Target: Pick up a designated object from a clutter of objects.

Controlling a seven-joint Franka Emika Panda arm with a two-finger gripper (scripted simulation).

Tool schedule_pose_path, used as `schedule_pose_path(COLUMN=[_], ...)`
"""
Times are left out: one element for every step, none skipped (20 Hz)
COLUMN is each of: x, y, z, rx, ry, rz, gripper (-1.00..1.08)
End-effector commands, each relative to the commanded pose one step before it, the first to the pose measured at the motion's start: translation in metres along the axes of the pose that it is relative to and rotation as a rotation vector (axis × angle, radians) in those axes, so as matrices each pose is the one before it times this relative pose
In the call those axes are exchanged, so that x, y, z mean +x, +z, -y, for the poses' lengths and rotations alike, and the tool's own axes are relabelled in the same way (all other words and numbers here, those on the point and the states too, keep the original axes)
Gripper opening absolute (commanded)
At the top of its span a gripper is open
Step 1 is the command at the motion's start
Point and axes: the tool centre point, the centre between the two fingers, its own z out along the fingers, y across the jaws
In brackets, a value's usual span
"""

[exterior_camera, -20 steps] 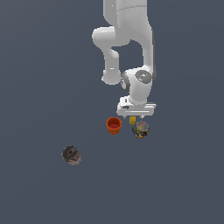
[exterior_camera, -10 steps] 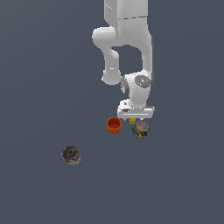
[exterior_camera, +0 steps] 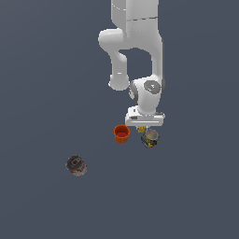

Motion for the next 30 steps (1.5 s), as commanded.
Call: schedule_pose_path(x=[0.00025,0.0001,0.00032,0.00053,0.00074,0.00095,0.00117,0.00138,0.00158,0.00178,0.00198,0.00217,0.00236,0.00254,0.00274,0.0029,0.00308,0.00329,0.00344,0.00361,0.00378,0.00383,0.00394,0.00388,0.00389,0.00398,0.00392,0.00394,0.00406,0.00399], y=[0.00001,-0.00024,-0.00072,-0.0012,-0.00168,-0.00217,-0.00266,-0.00314,-0.00361,-0.00377,-0.00452,-0.00496,-0.00539,-0.00581,-0.00594,-0.00663,-0.00704,-0.00718,-0.00785,-0.00822,-0.00822,-0.0087,-0.0085,-0.00879,-0.00878,-0.00846,-0.00878,-0.00879,-0.0085,-0.00881], z=[-0.00085,-0.0002,-0.00061,-0.00102,-0.00143,-0.00185,-0.00226,-0.00267,-0.00307,-0.00333,-0.00383,-0.00419,-0.00455,-0.00489,-0.00512,-0.00556,-0.00589,-0.00611,-0.00654,-0.00684,-0.00696,-0.00723,-0.00719,-0.0073,-0.00729,-0.00714,-0.0073,-0.00731,-0.00714,-0.00734], rx=[0.00116,0.0,0.0,0.0,0.0,0.0,0.0,0.0,0.0,-0.00017,0.0,0.0,0.0,0.0,0.00013,0.0,0.0,0.00022,0.0,0.0,0.00022,0.0,0.00013,0.0,0.0,-0.00009,0.0,0.0,-0.00028,0.0], ry=[0.00252,0.0,0.0,0.0,0.0,0.0,0.0,0.0,0.0,-0.00026,0.0,0.0,0.0,0.0,-0.00026,0.0,0.0,-0.00026,0.0,0.0,-0.00026,0.0,-0.00028,0.0,0.0,-0.00028,0.0,0.0,-0.00027,0.0], rz=[0.00003,0.0,0.0,0.0,0.0,0.0,0.0,0.0,0.0,0.00062,0.0,0.0,0.0,0.0,0.00063,0.0,0.0,0.0006,0.0,0.0,0.0006,0.0,0.00062,0.0,0.0,0.00062,0.0,0.0,0.00057,0.0], gripper=[-1.0,-1.0,-1.0,-1.0,-1.0,-1.0,-1.0,-1.0,-1.0,-1.0,-1.0,-1.0,-1.0,-1.0,-1.0,-1.0,-1.0,-1.0,-1.0,-1.0,-1.0,-1.0,-1.0,-1.0,-1.0,-1.0,-1.0,-1.0,-1.0,-1.0])
